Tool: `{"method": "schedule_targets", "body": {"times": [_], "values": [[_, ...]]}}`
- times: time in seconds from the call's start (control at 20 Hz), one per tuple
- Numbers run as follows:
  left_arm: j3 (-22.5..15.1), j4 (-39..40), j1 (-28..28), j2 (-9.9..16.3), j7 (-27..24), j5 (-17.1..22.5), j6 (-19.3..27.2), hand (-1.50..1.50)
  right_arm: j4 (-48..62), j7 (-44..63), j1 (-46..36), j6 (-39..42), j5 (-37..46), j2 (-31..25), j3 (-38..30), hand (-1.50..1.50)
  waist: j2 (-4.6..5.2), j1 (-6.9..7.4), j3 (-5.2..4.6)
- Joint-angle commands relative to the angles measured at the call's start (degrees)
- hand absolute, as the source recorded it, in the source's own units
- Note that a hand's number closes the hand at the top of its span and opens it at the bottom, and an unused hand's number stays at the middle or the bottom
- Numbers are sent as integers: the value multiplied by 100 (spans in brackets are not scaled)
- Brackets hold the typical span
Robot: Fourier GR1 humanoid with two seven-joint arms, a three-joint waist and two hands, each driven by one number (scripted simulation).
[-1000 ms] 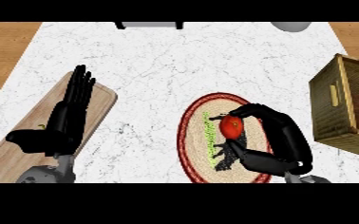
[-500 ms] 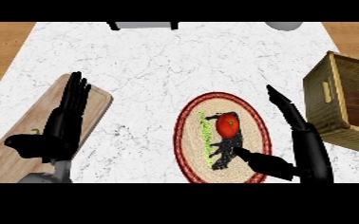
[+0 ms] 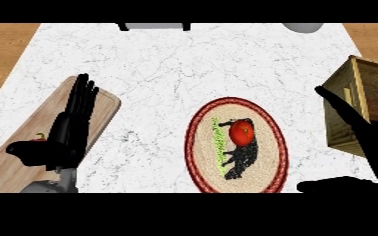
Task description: Pick the tomato from the placemat and place it in the basket
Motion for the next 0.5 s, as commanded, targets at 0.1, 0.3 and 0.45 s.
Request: {"method": "schedule_targets", "body": {"times": [0.1, 0.3, 0.45], "values": [[-93, -36, 10, -93, 59, -109, -55, 0, -388, 1523, -1008, 1219, -1564, -332, -386, -150, 39, 130, 23], [-33, -323, 150, -175, 221, -228, -87, 0, -458, 2262, -1433, 1200, -1324, 197, -130, -150, 33, 115, 28], [1, -501, 173, -125, 427, -244, -73, 0, -383, 2338, -1276, 1414, -970, -15, 19, -150, 29, 104, 29]]}}
